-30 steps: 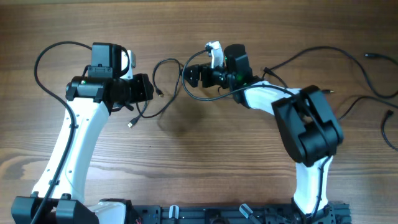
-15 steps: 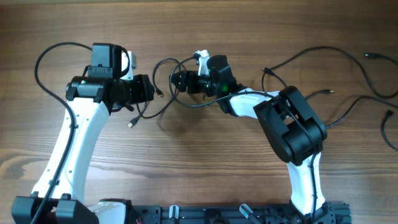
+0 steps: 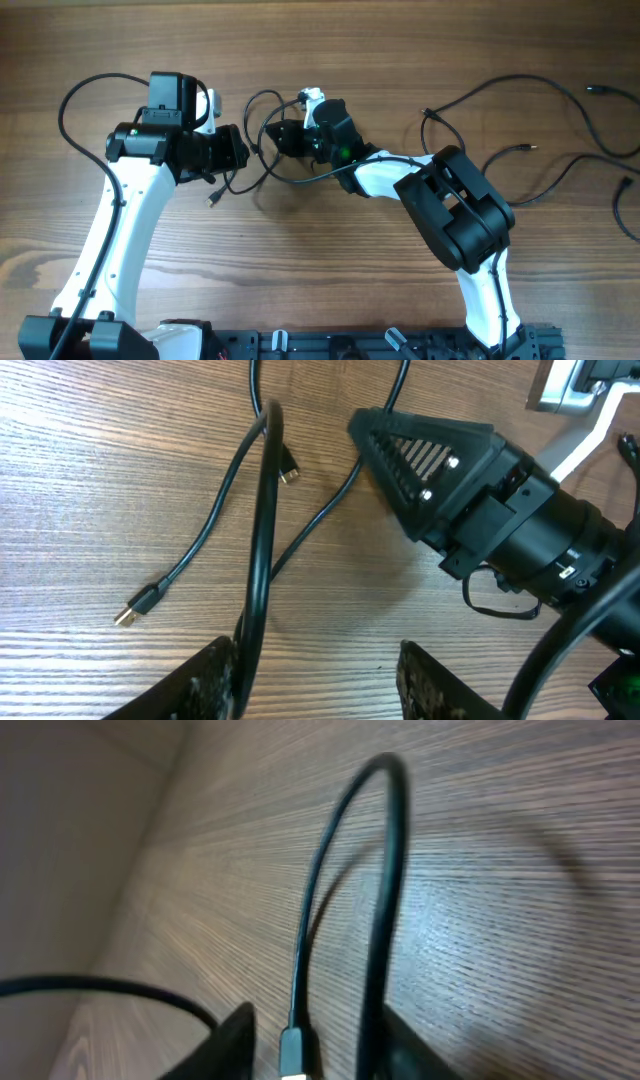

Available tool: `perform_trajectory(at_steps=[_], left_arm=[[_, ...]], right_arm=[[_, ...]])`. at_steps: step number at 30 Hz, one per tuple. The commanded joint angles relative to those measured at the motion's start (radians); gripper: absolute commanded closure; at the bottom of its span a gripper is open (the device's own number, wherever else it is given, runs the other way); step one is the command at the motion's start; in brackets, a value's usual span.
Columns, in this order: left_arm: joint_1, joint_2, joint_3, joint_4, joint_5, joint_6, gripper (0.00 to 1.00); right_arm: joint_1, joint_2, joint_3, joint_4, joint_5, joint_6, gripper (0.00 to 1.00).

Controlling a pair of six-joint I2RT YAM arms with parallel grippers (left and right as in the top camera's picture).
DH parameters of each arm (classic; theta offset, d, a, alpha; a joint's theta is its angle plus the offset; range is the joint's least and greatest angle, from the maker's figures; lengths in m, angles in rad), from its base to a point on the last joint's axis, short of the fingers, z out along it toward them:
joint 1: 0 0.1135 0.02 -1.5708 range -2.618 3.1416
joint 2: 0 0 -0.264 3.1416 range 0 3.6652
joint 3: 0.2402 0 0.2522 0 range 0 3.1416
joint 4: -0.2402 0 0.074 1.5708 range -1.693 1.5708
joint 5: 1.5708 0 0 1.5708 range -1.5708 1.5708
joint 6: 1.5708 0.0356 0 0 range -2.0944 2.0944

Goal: Untangle cables

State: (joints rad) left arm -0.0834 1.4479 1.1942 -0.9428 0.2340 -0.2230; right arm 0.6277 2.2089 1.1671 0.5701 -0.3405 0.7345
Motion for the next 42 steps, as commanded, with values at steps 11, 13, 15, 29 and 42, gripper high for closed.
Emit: perform_trajectory(at_steps=[11,13,15,29,42], left_arm=[[-0.005,0.007,-0.003,-0.002,0.013,0.005,0.59],[-0.005,0.007,-0.003,-0.002,0.013,0.005,0.57],[-0.005,0.007,-0.003,-0.004,0.013,0.005,0.55],[-0.005,0.007,-0.003,-0.016,0.013,0.005,0.43],[-0.005,0.007,-0.003,0.016,0.013,0.005,0.35]], right_arm=[[-0.232,-0.012,0.006,0.12,-0.053,0.046,0.96],[-0.304,-0.015,0.013,0.156,-0.044,0.085,0.96],[-0.359,-0.015,0.017,0.156,-0.003,0.114,0.96],[-0.55,-0.014,0.017,0.017,0.334,0.183,0.92],[-0.568,-0.233,0.017,-0.064,0.053,-0.217,0.0]])
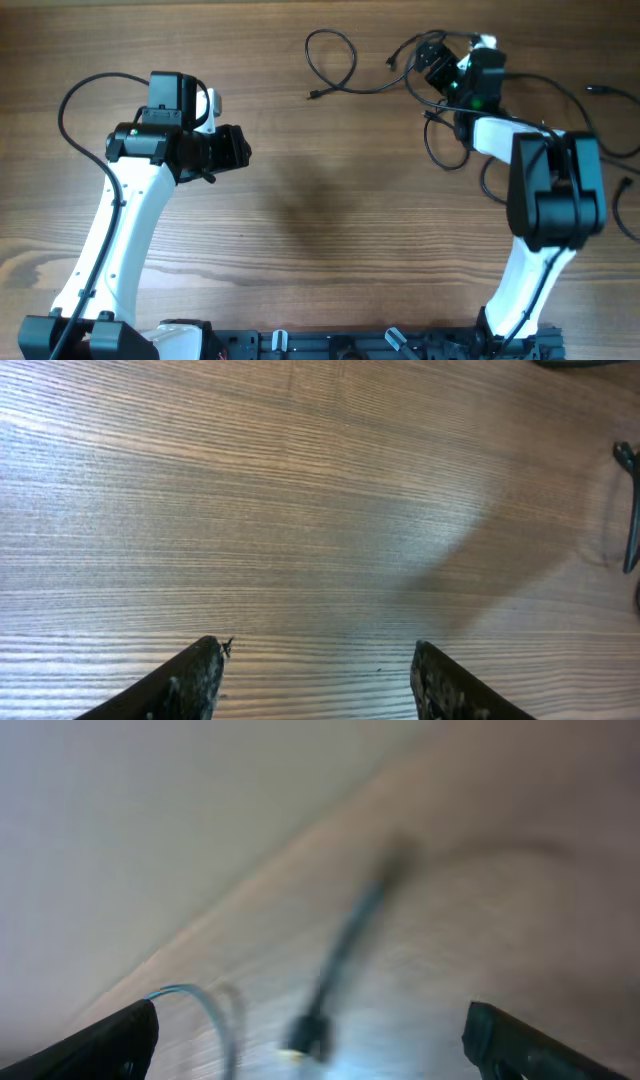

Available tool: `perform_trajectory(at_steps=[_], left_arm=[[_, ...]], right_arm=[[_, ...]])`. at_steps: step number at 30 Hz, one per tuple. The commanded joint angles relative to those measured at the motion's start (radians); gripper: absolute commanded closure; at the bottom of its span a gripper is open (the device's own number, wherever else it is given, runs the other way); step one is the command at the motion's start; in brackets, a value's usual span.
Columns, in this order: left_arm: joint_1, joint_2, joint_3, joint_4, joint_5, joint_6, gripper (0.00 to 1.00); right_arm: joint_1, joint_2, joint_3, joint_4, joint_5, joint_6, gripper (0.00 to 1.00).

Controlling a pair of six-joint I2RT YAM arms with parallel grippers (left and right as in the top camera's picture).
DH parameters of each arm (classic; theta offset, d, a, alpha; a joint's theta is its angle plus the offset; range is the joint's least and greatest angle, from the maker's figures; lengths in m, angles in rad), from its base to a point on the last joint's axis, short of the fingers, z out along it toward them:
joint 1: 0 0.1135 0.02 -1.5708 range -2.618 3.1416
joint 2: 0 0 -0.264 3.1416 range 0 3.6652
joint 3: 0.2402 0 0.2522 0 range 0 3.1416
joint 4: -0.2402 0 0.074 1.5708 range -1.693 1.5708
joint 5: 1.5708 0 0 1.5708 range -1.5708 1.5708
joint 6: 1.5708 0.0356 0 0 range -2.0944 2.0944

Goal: Untangle cables

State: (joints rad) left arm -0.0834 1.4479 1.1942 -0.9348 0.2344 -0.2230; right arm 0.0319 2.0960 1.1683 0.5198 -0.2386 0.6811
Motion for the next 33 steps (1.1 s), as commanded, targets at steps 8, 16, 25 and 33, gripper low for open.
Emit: perform_trajectory(at_steps=[8,16,25,33], left_arm=[[-0.005,0.007,-0.003,0.011,0.012,0.005,0.0],[-0.005,0.007,-0.003,0.048,0.012,0.005,0.0],[-0.005,0.007,-0.003,0.048,0.012,0.005,0.0],[-0.005,0.007,-0.003,0.048,0.012,0.005,0.0]], right_arm=[[0.106,-0.404,0.016,-0.282,-0.084,-0.276,0.0],[0.165,-0.841,0.016,-1.08,0.06,-0.422,0.0],[0.165,-0.9,0.016,-1.369,0.086,-0.419,0.0],[0.165,-0.871,0.016,-1.37,0.086,-0.418,0.0]])
